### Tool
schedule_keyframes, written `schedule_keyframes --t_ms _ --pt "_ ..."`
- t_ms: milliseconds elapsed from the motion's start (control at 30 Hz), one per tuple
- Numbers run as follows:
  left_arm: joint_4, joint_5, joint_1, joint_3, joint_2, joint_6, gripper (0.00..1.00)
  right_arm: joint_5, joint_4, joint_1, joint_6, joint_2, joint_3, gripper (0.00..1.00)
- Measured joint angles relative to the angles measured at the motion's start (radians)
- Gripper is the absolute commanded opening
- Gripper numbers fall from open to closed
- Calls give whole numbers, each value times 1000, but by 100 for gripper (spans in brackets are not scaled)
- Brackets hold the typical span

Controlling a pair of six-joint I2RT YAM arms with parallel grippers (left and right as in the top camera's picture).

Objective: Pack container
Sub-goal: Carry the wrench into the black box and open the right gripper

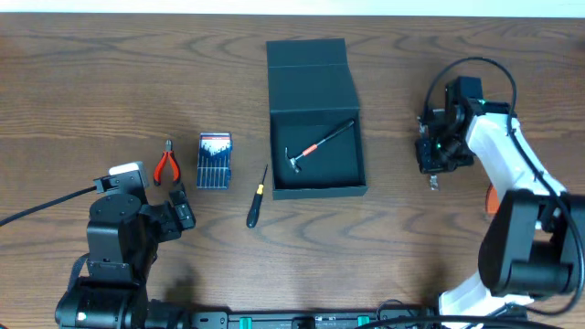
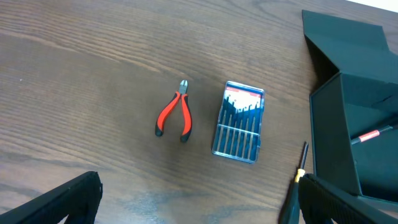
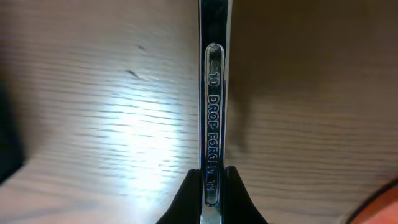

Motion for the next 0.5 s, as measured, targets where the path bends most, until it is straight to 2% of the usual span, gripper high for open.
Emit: schedule_keyframes --t_ms 267,500 --pt "0 0 0 0 0 0 99 -2 0 97 -27 -138 64 1" --pt "0 0 0 0 0 0 98 -68 -59 241 -204 -184 100 1"
